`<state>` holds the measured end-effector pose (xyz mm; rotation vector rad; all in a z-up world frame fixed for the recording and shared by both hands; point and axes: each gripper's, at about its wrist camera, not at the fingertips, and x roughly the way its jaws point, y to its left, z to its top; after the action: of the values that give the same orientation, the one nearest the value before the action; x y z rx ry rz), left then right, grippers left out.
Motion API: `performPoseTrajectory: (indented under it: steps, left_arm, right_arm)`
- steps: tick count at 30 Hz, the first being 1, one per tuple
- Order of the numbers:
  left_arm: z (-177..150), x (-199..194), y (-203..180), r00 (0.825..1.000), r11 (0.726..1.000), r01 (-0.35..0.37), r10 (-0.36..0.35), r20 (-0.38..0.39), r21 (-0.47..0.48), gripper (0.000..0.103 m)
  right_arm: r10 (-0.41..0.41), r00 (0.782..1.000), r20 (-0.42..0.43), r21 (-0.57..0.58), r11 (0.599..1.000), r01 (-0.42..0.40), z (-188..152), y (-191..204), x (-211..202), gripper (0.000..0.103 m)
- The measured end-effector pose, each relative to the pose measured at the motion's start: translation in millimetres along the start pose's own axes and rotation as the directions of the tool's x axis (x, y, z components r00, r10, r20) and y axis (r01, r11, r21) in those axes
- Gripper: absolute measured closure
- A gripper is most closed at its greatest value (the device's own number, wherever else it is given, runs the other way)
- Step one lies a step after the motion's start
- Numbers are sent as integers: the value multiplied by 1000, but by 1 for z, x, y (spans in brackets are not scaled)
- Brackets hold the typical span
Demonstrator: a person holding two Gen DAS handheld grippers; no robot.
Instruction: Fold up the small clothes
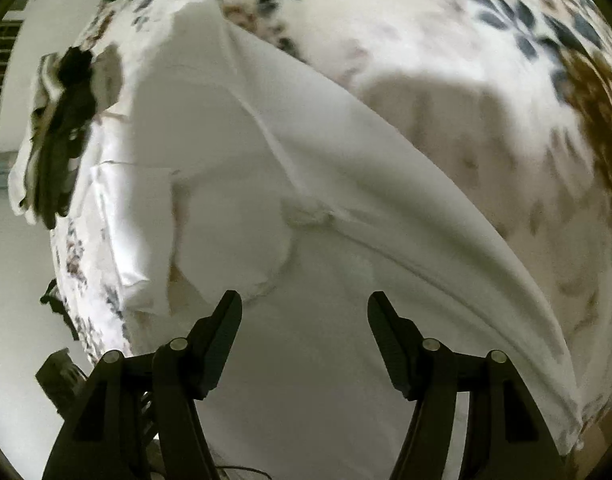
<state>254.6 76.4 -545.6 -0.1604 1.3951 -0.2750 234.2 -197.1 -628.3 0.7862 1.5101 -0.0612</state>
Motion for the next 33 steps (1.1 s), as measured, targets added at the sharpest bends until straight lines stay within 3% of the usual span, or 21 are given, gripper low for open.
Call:
performPoseTrajectory:
  steps: [5, 8, 10, 13, 16, 22, 24, 25, 28, 31, 33]
  left_arm:
    - [16, -1, 20, 991, 990, -115, 120, 57, -87, 32]
    - [29, 20, 26, 984, 975, -169, 174, 26, -143, 32]
    - [22, 23, 18, 973, 969, -225, 229, 30, -106, 31]
    - [-4, 14, 1, 967, 967, -253, 253, 5, -38, 31]
    - [-40, -11, -1, 975, 970, -223, 223, -16, -94, 31]
    - [-105, -73, -31, 966, 955, -243, 255, 48, -171, 31]
    - [-129, -84, -59, 962, 948, -255, 268, 45, -188, 31]
    - [-119, -71, -92, 960, 945, -268, 279, 31, -189, 31]
    - [-137, -50, -166, 966, 941, -260, 257, -43, -218, 31]
    - [-180, -18, -232, 980, 947, -164, 123, -158, -278, 31]
    - [-204, 9, -281, 981, 952, -91, 34, -192, -294, 31]
  right_arm:
    - [9, 1000, 15, -30, 1000, -9, 3, 18, -8, 36]
    - [-9, 1000, 9, -19, 1000, 9, 0, 14, -14, 36]
    - [-35, 999, 3, -9, 999, 35, -3, 5, -23, 36]
    - [-57, 998, -3, -5, 998, 57, -4, -11, -41, 36]
    - [-66, 998, -18, -16, 998, 66, -2, -29, -60, 36]
    - [-50, 994, -102, -80, 996, 42, -1, -77, -94, 36]
    - [-55, 989, -139, -103, 994, 41, 3, -102, -106, 36]
    - [-56, 987, -149, -110, 993, 39, 5, -113, -111, 36]
    - [-96, 980, -174, -122, 990, 76, 20, -166, -137, 36]
    - [-118, 978, -174, -118, 988, 98, 37, -215, -162, 36]
    - [-142, 976, -162, -119, 985, 124, 51, -243, -174, 36]
